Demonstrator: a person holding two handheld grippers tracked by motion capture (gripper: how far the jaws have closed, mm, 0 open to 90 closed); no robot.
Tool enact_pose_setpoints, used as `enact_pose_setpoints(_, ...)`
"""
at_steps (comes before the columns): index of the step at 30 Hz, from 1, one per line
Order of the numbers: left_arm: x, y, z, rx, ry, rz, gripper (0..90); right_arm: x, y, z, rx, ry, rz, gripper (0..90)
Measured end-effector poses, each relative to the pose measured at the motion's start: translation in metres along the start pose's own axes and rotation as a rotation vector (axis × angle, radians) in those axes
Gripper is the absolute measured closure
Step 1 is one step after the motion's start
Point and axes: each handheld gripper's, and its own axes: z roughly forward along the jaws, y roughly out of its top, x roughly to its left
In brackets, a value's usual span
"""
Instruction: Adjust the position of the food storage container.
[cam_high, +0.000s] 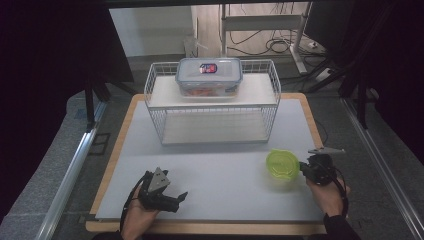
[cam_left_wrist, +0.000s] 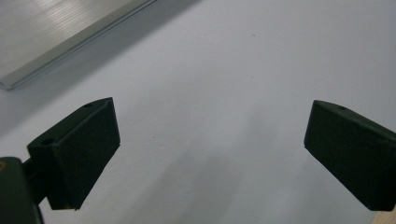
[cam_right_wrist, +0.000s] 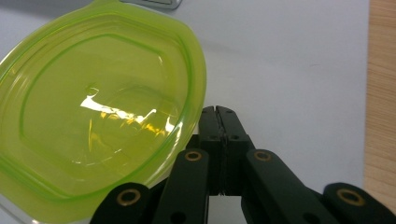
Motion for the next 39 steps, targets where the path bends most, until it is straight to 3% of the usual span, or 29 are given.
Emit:
enact_pose_setpoints(16, -0.001, 0.000, 0.002, 0.015, -0.002, 0.011, 3.4, 0.016, 0.005, 0.031, 0.035, 0.098, -0.025, 90.0)
enact_pose_setpoints(20, 0.001, 0.000, 0.002, 0.014, 0.001, 0.005, 3.5, 0.027, 0.008, 0.038, 0.034, 0.124, -0.056, 90.0)
enact_pose_setpoints(28, 0.002, 0.000, 0.002, 0.021, 0.008, -0.002, 3.5, 0.042, 0.014, 0.050, 0.028, 0.175, -0.070, 90.0)
enact_pose_setpoints(39, 0.004, 0.000, 0.002, 0.023, 0.012, -0.004, 3.6, 0.079, 0.027, 0.070, 0.035, 0.245, -0.126, 90.0)
